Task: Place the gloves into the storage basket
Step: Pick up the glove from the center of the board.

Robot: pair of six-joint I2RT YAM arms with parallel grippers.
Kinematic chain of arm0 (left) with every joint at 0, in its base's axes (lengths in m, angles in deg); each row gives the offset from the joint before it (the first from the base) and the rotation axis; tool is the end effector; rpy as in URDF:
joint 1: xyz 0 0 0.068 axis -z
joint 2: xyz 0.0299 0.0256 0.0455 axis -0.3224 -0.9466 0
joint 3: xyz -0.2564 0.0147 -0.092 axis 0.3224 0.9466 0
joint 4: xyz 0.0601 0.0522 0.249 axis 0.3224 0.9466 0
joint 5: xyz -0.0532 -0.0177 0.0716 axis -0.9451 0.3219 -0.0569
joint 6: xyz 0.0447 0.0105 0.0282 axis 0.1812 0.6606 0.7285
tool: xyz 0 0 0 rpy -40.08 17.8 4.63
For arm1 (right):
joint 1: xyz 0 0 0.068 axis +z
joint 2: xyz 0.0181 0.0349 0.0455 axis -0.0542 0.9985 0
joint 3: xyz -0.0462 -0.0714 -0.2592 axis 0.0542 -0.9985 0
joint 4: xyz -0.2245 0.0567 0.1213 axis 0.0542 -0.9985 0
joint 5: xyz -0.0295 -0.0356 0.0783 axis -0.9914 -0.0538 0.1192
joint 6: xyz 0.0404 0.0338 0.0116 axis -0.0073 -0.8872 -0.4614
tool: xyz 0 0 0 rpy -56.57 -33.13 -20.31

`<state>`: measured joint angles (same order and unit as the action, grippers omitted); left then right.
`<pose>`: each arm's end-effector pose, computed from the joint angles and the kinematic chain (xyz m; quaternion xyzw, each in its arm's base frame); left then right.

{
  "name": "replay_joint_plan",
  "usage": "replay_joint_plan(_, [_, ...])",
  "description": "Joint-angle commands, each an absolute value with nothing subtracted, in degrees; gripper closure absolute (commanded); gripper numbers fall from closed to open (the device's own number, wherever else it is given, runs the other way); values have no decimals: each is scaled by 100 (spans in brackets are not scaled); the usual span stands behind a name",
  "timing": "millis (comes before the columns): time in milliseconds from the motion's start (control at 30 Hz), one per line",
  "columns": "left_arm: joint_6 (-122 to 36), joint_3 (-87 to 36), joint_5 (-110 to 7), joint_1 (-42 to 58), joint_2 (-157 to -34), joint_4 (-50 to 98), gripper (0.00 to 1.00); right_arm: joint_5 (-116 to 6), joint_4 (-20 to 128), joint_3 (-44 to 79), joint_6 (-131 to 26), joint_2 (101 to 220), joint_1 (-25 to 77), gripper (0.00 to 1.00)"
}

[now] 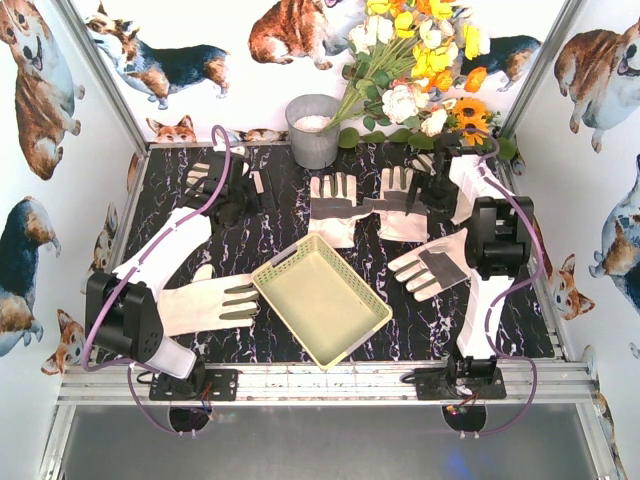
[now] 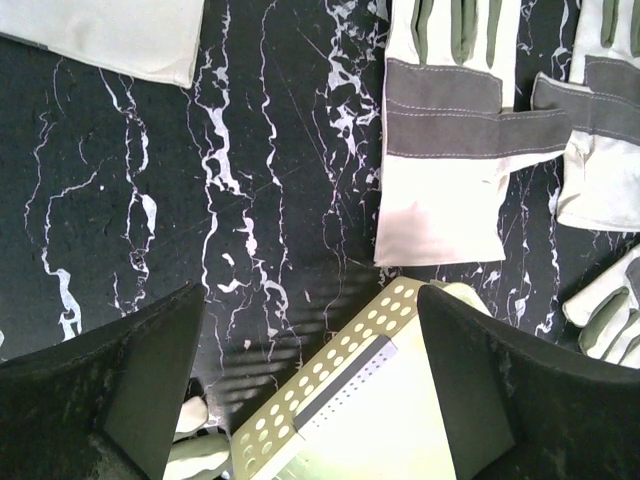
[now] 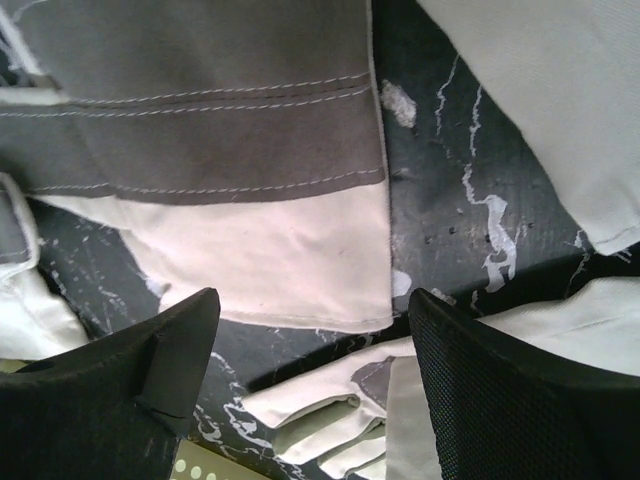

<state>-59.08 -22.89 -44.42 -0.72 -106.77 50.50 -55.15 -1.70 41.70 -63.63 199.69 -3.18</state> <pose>0.3209 -0.1056 0.2916 -0.0726 0.9075 -0.1707 0.3770 0.4303 0.0038 0.2047 0.1474 0.9802 0.0794 0.1060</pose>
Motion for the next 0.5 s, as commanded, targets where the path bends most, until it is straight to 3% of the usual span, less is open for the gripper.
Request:
replay_joint_plan(0, [-5828,-2542,-4547,-72,-10766,5362,19,-5625,-126,4456,-6167,20149,-397,21])
replay_joint_plan(467, [-5851,-2764,-4536,-71,-10923,5464,19,-5344,-172,4766,-6208,20789,-399,26])
